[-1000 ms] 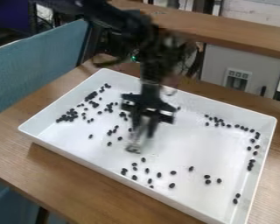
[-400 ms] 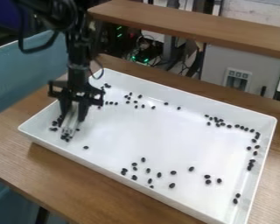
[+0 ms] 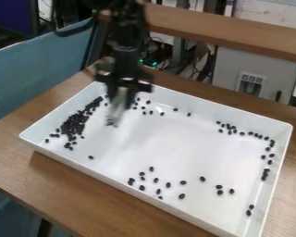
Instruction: Sweep into pile
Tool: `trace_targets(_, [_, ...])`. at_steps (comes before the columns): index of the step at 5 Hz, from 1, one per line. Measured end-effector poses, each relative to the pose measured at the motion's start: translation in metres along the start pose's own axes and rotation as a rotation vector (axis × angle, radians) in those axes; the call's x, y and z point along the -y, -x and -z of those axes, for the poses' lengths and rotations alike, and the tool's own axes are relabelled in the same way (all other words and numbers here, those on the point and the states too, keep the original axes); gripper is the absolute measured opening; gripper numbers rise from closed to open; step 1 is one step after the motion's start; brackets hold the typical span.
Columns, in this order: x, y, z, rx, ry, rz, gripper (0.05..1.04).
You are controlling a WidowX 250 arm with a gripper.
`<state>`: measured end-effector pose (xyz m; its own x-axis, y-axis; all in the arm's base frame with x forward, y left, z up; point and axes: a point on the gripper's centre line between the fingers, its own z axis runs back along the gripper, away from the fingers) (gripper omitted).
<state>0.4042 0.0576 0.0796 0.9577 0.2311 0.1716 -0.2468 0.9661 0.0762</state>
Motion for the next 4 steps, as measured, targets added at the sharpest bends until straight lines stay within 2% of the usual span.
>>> trace_targets(1, [0.043, 0.008, -0.009, 0.033, 0.088, 0.052, 0.386])
trace_targets(2, [0.081, 0.034, -0.006, -0.004, 0.144, 0.149, 0.386])
trace_targets(3, [0.132, 0.070, -0.004, -0.036, 0.180, 0.280, 0.386])
trace_targets(4, [0.168, 0.092, -0.005, -0.037, 0.233, 0.334, 0.386])
